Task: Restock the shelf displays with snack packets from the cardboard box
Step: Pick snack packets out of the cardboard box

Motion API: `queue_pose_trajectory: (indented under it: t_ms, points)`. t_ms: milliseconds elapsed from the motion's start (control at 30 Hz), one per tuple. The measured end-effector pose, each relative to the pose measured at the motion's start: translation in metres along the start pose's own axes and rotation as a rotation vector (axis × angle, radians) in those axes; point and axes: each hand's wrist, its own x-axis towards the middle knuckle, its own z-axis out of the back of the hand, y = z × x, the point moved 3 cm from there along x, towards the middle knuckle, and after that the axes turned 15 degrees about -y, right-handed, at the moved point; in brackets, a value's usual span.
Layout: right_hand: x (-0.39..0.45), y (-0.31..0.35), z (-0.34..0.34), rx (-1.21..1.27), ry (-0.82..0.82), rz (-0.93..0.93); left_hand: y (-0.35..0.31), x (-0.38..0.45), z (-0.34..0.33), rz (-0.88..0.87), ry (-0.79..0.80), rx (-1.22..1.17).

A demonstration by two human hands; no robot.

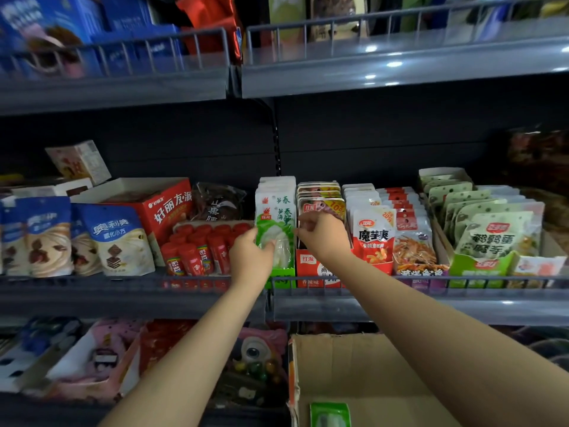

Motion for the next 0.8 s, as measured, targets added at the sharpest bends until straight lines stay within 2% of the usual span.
queue_pose_trajectory:
  t_ms: [200, 367, 567, 800]
  points:
    - [-0.054, -0.014, 0.038, 0.130, -0.071, 0.049, -0.008, -0.049, 0.005, 0.035, 0.081, -0.171]
    - [-0.100, -0.056, 0.058, 0.175, -0.016, -0.057, -0.002, -0.103, -0.005, 0.161, 0.203, -0.262]
    - [-0.151, -0.119, 0.064, 0.143, 0.091, -0.203, 0.030, -0.166, -0.035, 0.290, 0.352, -0.118]
    - [-0.197, -0.203, 0.036, 0.061, 0.312, -0.466, 0.092, -0.213, -0.072, 0.539, 0.465, 0.181]
